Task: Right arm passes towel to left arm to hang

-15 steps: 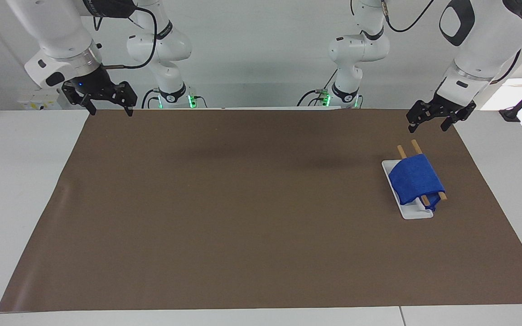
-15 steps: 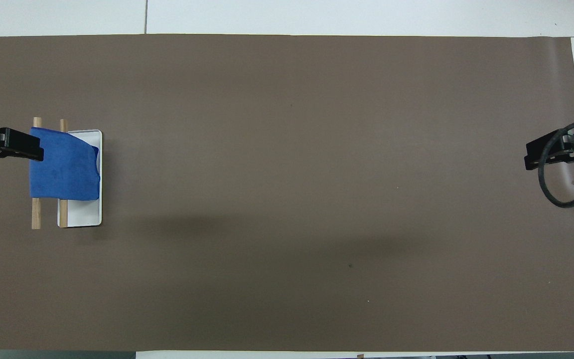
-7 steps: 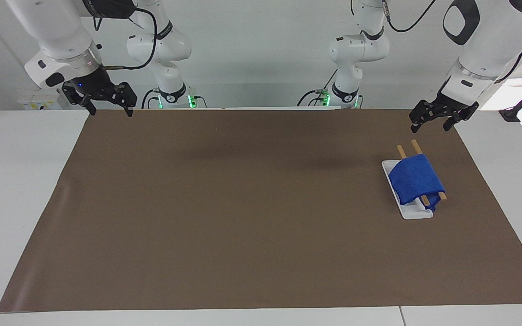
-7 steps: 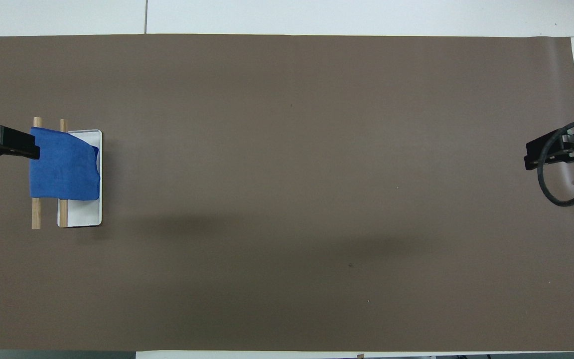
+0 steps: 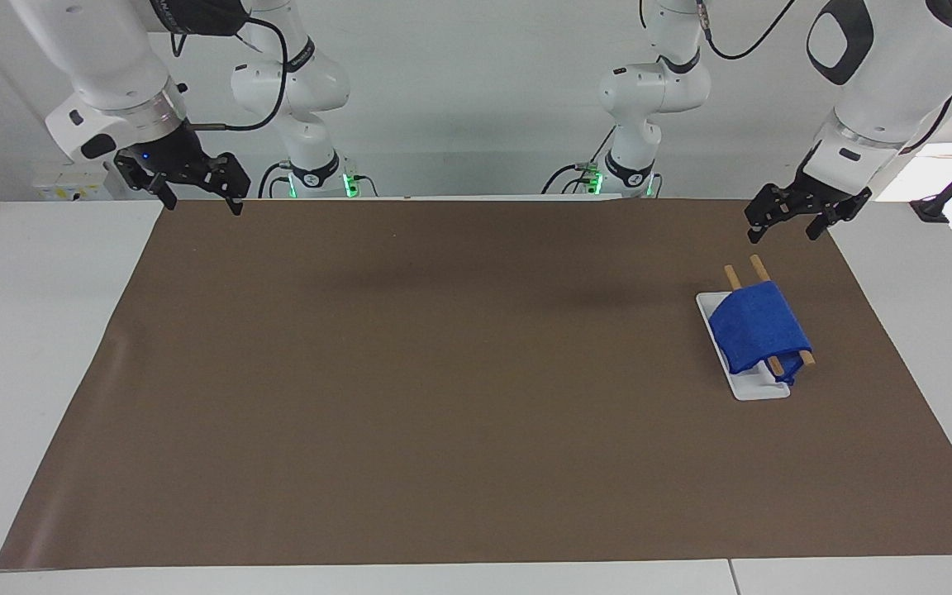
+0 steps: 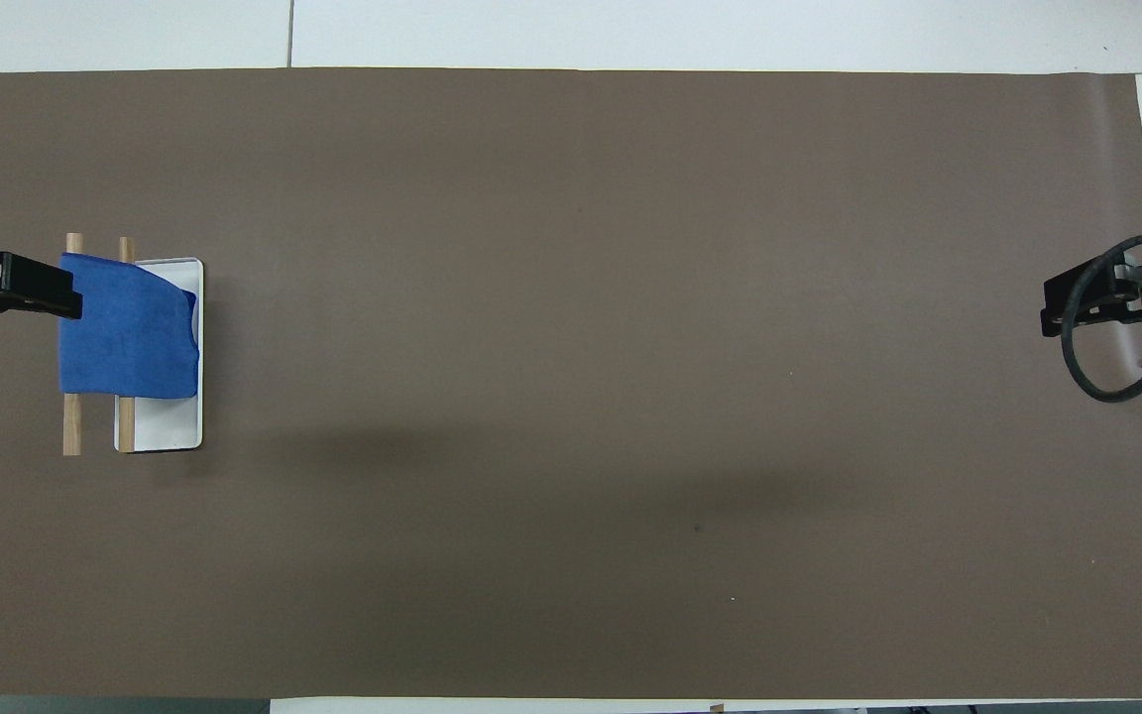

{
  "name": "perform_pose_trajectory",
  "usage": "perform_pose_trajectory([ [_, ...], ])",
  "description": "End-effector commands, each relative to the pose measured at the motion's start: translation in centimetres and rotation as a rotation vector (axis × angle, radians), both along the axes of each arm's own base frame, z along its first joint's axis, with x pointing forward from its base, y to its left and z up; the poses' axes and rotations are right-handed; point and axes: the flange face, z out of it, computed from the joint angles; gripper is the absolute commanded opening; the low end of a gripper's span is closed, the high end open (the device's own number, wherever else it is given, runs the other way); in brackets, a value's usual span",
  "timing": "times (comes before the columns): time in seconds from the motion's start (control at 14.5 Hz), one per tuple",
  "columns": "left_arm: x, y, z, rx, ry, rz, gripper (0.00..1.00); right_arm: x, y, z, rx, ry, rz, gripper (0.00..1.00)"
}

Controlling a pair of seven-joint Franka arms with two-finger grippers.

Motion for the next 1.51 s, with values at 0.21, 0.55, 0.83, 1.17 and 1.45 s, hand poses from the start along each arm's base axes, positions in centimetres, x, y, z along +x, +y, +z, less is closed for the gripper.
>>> perform_pose_trajectory([
  [0.21, -0.4, 0.4, 0.1, -0.016, -0.002, 0.000, 1.00, -0.4, 0.0, -0.1, -0.014, -0.014, -0.013, 1.00],
  [0.55, -0.4, 0.4, 0.0, -0.014, 0.001, 0.000, 1.00, -0.4, 0.1, 0.0, -0.014, -0.012, -0.012, 1.00],
  [0.83, -0.4, 0.6, 0.0, -0.015, -0.001, 0.003, 1.00, -0.4, 0.1, 0.0, -0.014, -0.013, -0.010, 1.00],
  [1.17, -0.4, 0.6, 0.1, -0.015, -0.003, 0.003, 1.00, -0.3, -0.1, 0.1, -0.009, -0.010, 0.000, 1.00],
  [1.45, -0.4, 0.4, 0.0, -0.014, 0.001, 0.000, 1.00, -0.5, -0.9, 0.4, 0.023, -0.014, -0.010, 1.00],
])
